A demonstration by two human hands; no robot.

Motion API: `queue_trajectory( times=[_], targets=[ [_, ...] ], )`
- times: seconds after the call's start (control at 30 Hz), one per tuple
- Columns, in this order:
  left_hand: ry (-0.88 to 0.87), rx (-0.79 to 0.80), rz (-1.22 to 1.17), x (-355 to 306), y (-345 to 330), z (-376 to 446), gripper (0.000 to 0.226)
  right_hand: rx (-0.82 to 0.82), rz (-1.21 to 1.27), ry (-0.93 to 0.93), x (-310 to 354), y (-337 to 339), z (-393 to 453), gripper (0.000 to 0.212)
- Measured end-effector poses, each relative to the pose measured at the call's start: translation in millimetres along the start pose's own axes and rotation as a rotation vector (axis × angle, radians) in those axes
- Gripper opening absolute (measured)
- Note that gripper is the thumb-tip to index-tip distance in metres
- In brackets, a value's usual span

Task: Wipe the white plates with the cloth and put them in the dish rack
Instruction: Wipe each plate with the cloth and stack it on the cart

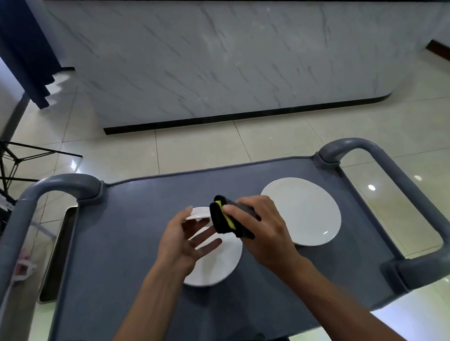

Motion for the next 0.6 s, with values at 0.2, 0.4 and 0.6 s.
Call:
queue_trajectory(
  times=[0.2,0.4,0.6],
  targets=[
    [-0.114,-0.007,-0.142,-3,2,-1,0.022,0.075,0.073,-0.012,8,5,-15,0.037],
    [-0.343,0.024,-0.019,-22,3,-7,0.025,0.174,0.250,-0.251,-4,10,-25,0.061],
    [-0.399,0.018,0.146,-25,-4,-9,0.023,0.126,0.418,-0.499,-20,-1,-10,0.059]
  ],
)
Point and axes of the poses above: each hand's wrist, its own z-axis towards the middle knuckle, its own y-axis out of the back of the hand, x = y × z, the point moved 7 cm from there along z, towards the middle knuckle, and after that the axes turned 15 degrees about y, right-handed, at the moved point
